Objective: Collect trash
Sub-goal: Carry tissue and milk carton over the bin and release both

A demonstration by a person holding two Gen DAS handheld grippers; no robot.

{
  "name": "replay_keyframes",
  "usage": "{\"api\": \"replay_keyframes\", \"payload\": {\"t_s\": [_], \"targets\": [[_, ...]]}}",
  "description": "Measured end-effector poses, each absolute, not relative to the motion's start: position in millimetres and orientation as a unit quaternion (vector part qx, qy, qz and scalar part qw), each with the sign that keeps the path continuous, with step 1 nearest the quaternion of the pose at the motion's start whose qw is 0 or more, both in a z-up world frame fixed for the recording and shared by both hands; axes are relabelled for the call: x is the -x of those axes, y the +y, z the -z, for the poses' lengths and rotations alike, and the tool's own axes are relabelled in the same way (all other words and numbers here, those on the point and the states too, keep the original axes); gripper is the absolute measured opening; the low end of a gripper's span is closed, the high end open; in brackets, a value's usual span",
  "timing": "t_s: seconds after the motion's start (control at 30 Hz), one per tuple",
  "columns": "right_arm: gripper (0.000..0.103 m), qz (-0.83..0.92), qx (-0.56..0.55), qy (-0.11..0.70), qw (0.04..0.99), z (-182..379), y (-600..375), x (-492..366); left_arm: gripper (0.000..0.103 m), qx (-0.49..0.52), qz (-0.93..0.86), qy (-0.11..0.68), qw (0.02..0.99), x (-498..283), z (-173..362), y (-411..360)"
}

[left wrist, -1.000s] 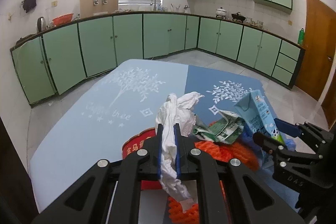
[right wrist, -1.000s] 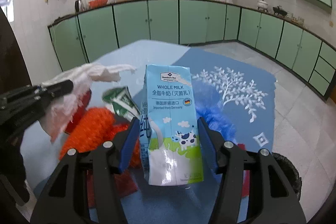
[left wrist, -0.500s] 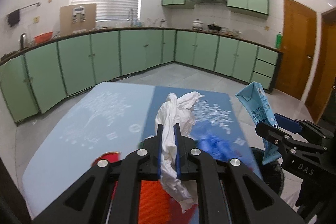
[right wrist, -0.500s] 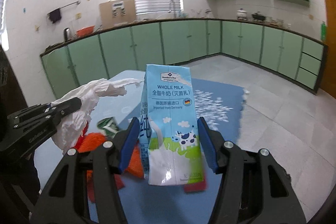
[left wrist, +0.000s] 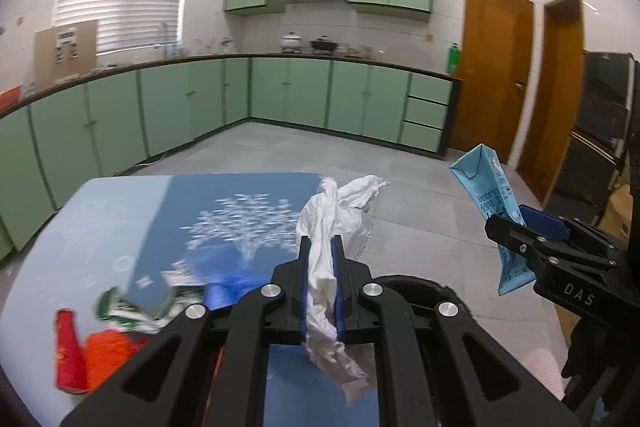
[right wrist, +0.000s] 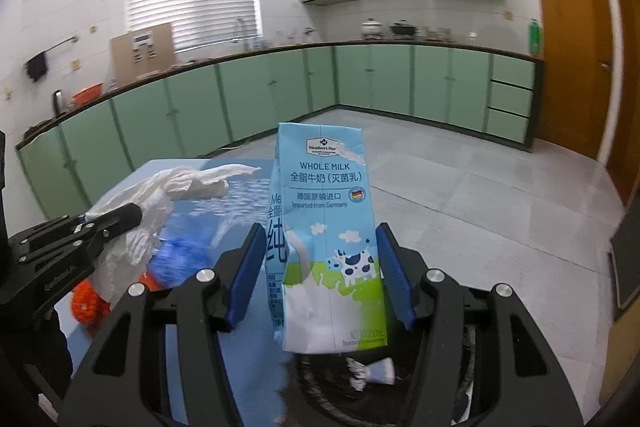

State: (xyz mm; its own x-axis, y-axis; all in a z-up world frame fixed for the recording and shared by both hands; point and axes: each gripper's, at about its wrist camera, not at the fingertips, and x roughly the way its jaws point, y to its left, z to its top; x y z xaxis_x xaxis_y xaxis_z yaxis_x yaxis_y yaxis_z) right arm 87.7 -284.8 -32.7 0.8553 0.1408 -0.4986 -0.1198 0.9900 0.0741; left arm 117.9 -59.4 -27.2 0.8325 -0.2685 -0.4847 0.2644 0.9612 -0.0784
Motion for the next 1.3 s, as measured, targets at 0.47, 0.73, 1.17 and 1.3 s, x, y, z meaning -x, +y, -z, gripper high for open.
{"api": "replay_keyframes", "payload": {"t_s": [0.47, 0.73, 1.17, 1.3], "targets": [[0.055, 0.007, -0.045, 0.289, 0.956, 79.4, -360.3, -91.3, 0.01, -0.014, 0.208, 0.278, 0.938, -143.5, 57.0, -149.0], [0.055, 0.023, -0.058, 0.318, 0.946, 111.2, -381.0, -109.4, 0.01, -0.028, 0.221, 0.311, 0.924, -162.2, 82.6, -179.8], [0.082, 0.065, -0.07, 0.337, 0.937, 136.4, -396.6, -125.2, 0.044, -0.033, 0.217, 0.329, 0.918, -182.9, 96.7, -189.3], [0.095, 0.067, -0.073, 0.328, 0.939, 134.2, -396.4, -118.3, 0.068, -0.034, 0.196, 0.316, 0.928, -178.1, 86.3, -172.3]]}}
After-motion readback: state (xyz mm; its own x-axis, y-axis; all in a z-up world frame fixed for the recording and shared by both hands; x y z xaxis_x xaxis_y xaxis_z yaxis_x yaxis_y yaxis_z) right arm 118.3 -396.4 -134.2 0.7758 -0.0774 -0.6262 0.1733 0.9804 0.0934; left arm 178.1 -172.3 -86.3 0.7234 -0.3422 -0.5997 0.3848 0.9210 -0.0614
